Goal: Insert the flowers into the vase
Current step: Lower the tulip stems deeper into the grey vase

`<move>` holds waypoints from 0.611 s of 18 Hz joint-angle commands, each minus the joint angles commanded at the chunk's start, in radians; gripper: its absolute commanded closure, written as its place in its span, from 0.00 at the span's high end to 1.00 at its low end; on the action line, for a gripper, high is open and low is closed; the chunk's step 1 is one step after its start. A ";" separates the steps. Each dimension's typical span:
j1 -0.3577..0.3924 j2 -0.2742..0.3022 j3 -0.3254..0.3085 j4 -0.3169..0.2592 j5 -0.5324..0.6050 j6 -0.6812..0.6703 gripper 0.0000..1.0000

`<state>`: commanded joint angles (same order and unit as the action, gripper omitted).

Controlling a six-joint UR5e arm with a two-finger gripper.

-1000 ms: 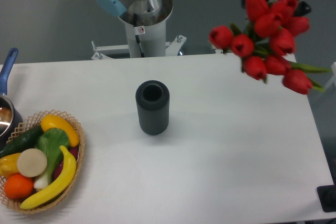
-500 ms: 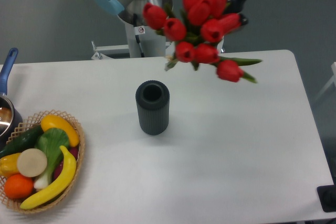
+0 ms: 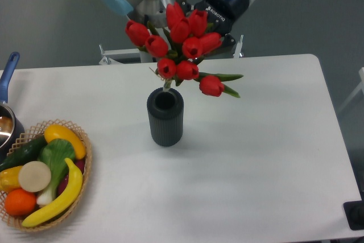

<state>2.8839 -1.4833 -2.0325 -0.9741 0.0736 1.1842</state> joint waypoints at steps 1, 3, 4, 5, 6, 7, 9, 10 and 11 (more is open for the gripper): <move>0.000 -0.002 -0.003 0.000 0.002 0.009 0.00; 0.000 -0.012 -0.014 0.005 0.002 0.044 0.00; 0.000 -0.018 -0.024 0.006 0.000 0.070 0.00; 0.000 -0.018 -0.038 0.006 0.000 0.087 0.00; 0.000 -0.017 -0.047 0.006 0.002 0.100 0.00; 0.000 -0.017 -0.060 0.008 0.002 0.107 0.00; 0.000 -0.017 -0.078 0.026 0.002 0.120 0.00; 0.000 -0.017 -0.086 0.038 0.002 0.120 0.00; 0.000 -0.018 -0.097 0.051 0.002 0.121 0.00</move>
<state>2.8839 -1.5018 -2.1291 -0.9236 0.0752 1.3054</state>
